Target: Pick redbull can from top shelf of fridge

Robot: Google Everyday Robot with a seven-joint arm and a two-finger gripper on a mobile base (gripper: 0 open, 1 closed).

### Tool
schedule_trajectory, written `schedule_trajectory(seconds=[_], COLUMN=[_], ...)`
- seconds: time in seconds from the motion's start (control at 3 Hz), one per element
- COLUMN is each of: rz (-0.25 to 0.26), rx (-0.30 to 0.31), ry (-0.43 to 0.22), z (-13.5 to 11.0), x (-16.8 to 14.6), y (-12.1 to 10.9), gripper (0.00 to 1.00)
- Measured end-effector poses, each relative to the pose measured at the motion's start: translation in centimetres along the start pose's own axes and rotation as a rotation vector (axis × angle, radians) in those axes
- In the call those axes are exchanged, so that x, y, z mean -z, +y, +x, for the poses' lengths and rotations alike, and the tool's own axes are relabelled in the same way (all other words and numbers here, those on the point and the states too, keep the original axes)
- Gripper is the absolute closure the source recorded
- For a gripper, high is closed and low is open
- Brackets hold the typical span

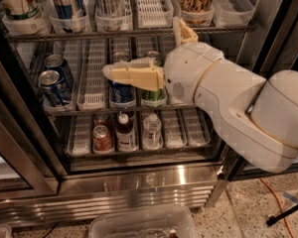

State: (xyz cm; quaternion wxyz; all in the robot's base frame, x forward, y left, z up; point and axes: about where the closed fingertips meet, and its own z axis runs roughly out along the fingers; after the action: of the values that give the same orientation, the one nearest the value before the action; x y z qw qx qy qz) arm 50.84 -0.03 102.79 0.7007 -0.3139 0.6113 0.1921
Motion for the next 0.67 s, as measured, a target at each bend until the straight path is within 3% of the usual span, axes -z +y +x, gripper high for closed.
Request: schedule_trajectory(seconds=[0.67], rz=[0.012], rx=[0.004], ry=[-0.013], z=[-0.2], x=[-1.7], y=[-1.9], gripper=[0.00])
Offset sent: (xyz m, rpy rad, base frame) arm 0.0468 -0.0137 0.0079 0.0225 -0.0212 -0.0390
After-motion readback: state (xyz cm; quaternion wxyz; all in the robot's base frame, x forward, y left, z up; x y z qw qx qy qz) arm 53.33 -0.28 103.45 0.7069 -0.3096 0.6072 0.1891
